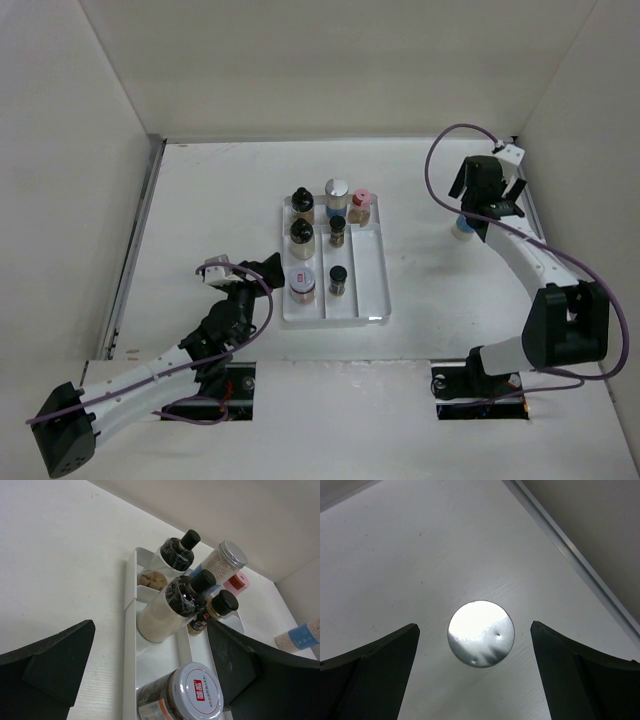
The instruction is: Organize the condiment bottles
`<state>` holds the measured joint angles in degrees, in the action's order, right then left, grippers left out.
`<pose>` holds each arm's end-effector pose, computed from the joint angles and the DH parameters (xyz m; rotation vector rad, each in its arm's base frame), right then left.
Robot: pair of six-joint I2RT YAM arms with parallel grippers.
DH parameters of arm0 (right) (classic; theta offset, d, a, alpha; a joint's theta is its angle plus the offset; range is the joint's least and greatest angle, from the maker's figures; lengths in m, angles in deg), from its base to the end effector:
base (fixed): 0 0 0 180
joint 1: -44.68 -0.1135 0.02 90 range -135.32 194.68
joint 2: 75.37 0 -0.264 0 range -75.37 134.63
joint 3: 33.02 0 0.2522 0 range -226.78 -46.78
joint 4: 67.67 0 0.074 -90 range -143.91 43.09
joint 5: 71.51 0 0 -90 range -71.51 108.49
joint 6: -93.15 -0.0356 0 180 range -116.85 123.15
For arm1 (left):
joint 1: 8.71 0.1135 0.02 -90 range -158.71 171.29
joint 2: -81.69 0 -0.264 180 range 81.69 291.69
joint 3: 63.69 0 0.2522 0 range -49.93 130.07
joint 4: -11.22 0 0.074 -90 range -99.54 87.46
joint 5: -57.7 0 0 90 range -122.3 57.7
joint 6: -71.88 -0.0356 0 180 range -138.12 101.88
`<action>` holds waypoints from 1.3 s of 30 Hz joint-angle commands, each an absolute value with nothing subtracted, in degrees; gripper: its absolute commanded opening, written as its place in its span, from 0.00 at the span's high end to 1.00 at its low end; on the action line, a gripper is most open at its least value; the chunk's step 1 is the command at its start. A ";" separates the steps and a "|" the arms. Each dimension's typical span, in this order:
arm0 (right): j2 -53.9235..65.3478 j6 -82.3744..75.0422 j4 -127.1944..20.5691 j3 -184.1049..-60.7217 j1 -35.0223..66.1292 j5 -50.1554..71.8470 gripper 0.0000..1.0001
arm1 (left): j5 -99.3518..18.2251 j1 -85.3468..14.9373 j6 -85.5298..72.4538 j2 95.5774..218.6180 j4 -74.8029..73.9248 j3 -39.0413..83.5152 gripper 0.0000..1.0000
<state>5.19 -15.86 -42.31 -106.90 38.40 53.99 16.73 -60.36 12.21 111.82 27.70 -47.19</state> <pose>0.3149 0.0139 0.2900 0.5762 1.9555 -0.3836 0.1042 -0.0884 0.1914 -0.4020 1.5055 -0.4850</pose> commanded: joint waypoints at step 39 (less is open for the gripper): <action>4.08 -16.89 -55.05 -104.00 1.05 54.00 0.54 | 18.85 -59.98 11.68 113.16 30.06 -50.55 0.00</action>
